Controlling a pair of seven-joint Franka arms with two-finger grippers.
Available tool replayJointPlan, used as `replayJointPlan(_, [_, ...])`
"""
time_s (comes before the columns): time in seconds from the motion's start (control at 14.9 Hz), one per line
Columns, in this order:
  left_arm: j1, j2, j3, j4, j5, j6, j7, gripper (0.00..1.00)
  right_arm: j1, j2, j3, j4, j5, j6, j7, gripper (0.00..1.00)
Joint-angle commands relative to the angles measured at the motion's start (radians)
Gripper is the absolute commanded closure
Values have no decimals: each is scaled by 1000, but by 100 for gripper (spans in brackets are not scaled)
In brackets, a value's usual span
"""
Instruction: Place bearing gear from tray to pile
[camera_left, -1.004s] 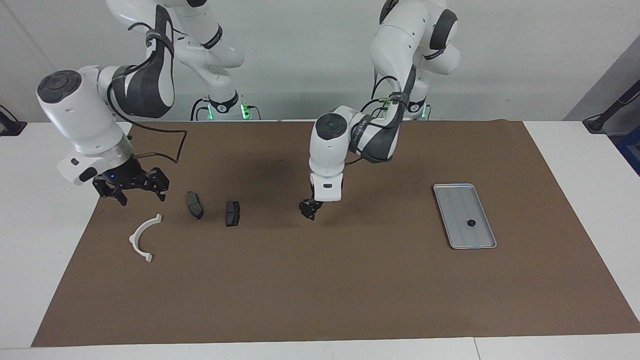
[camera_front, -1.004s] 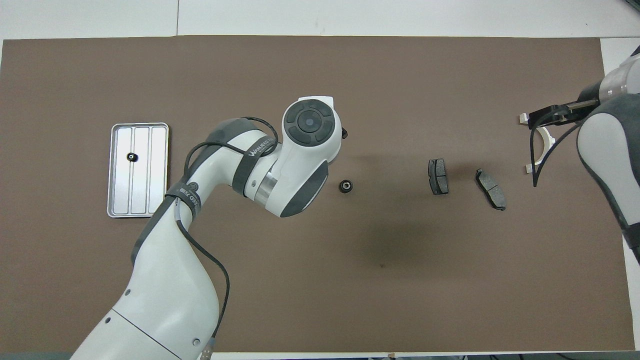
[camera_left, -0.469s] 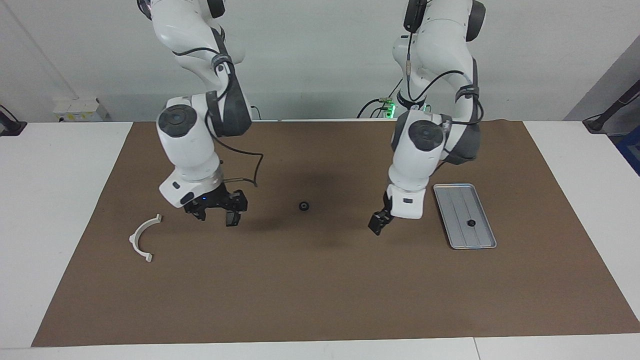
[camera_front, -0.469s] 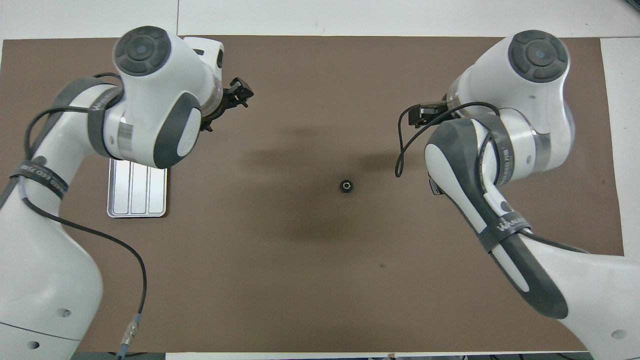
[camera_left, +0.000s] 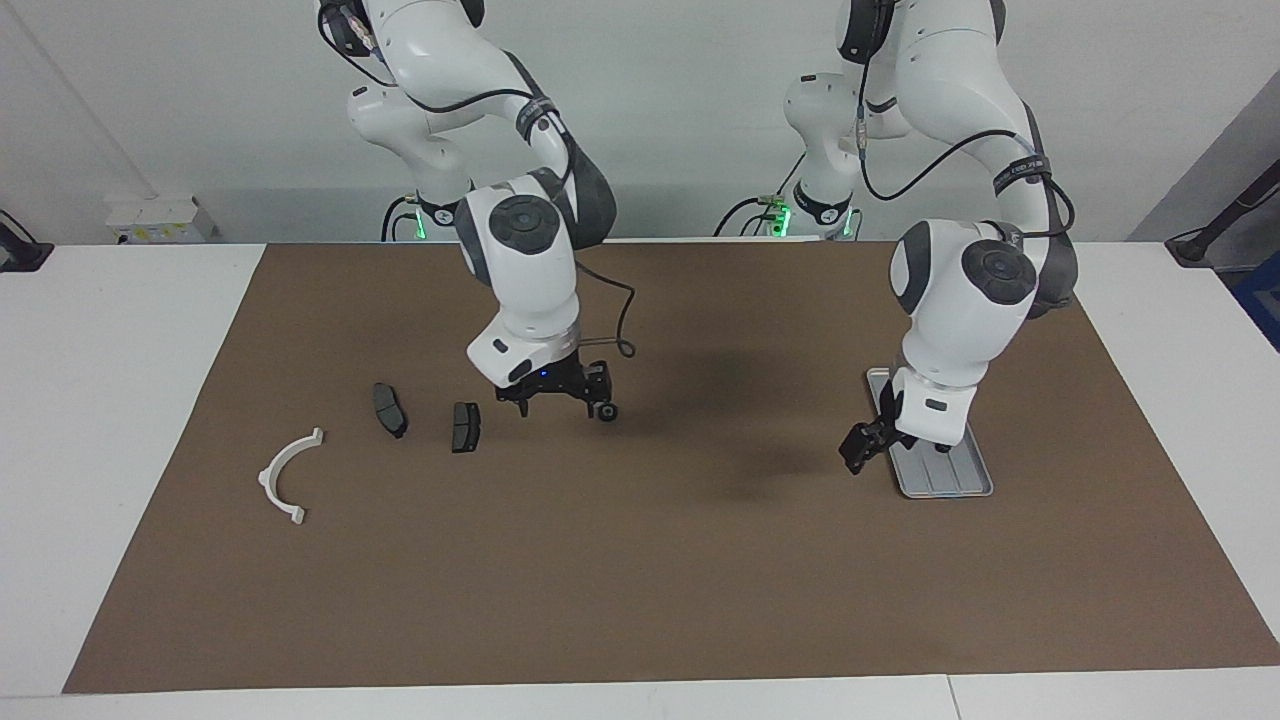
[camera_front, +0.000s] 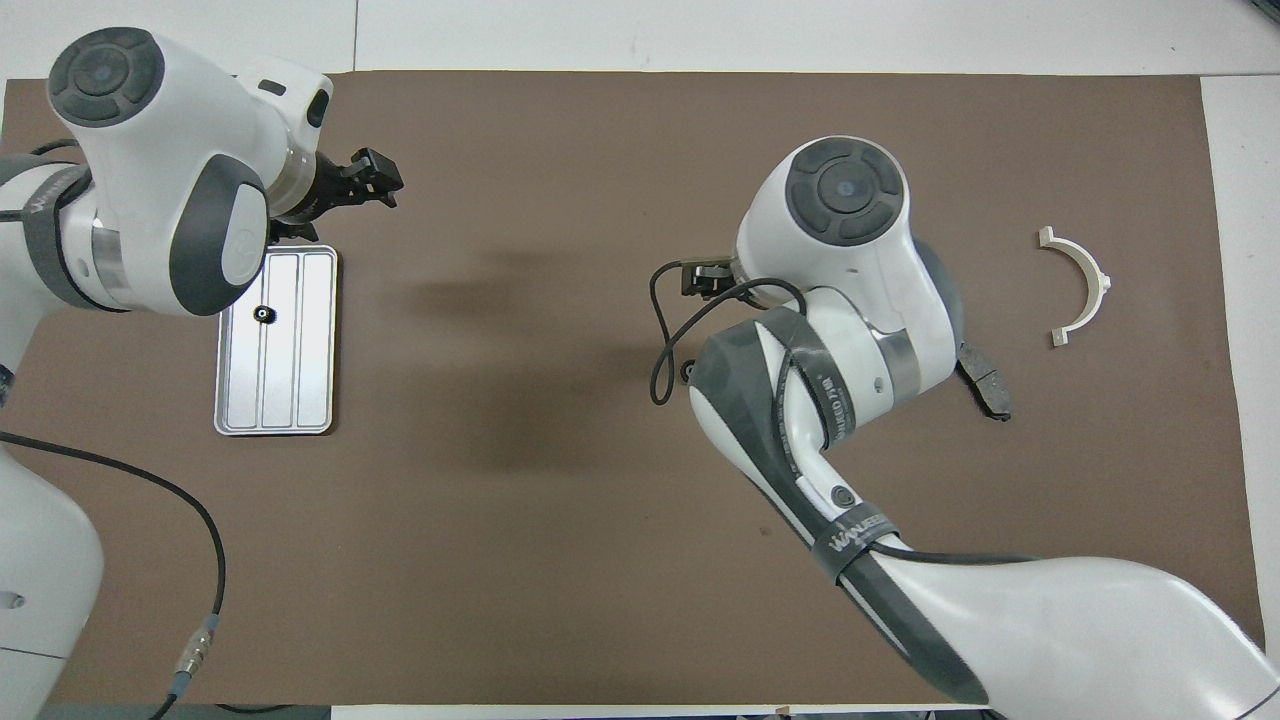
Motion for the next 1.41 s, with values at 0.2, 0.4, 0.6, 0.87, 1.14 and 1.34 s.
replayJointPlan(0.2, [23,-36,-8,-79,7,93,34,0,65,26,-1,-65,-6,93,41,0])
replayJointPlan(0.4, [75,-47,5,-102,9,99,161,0,74,66,-1,-74,-6,134,42,0])
replayJointPlan(0.6, [129,-70,6,-157,9,101,348,0,83,83,-1,-96,-6,168,42,0])
replayJointPlan(0.87, [134,-82,12,-221,9,131,439,0,83,64,1,-155,2,179,41,0])
replayJointPlan(1.14, [148,-81,14,-247,10,130,451,14,79,55,4,-192,6,194,31,0])
replayJointPlan(1.34, [174,-96,15,-283,10,124,505,15,80,52,4,-197,17,193,31,0])
